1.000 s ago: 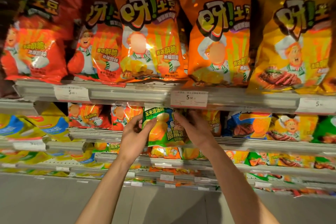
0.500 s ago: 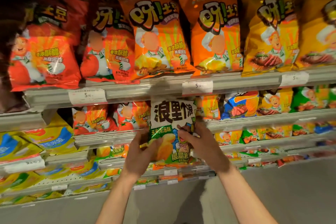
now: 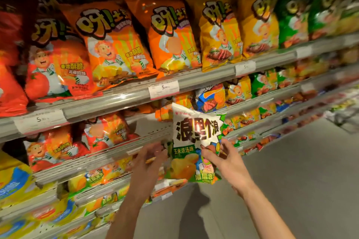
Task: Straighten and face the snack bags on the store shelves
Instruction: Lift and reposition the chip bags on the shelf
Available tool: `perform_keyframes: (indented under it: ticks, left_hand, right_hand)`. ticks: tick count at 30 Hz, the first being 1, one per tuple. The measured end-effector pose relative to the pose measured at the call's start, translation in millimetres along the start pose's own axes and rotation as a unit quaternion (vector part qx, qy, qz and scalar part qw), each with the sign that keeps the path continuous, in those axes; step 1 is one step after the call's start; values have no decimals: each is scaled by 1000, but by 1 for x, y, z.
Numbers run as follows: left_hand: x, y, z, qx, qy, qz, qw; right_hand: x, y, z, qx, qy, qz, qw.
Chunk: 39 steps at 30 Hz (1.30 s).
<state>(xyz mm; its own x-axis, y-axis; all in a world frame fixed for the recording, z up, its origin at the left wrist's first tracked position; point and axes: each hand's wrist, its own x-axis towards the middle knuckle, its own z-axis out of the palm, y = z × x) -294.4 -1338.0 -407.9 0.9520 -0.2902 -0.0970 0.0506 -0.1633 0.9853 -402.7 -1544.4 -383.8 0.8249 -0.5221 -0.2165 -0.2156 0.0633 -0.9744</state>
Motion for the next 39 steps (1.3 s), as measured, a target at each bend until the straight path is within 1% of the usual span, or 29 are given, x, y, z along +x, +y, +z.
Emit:
perform_keyframes:
  ticks: [6,9,14,18,27,34,39]
  left_hand:
    - [16,28,73,-21,-8,11,1000]
    - [28,42,131,-30,-13,20,999]
    - [42,72,236,-40,-20,39,998]
    - [49,90,311,-44,-45,40,997]
    - [91,124,449,-20,-106,56,993]
    - [141,137,573,12,-165,87,982]
    - [184,155,667,3,-198,81,977]
  right_hand:
    - [10,-4,-89,30,65,-11,997]
    - [25,-6,-146,19,84,-35,996]
    - [53,-12,-255,0,118,-46,992]
    - [69,-18,-330,0,146,-61,987]
    - [116,-25,-440,42,205,-47,977]
    - [180,-15,-532,62,253,-36,965]
    - [237,-18,-607,76,280,-26,957]
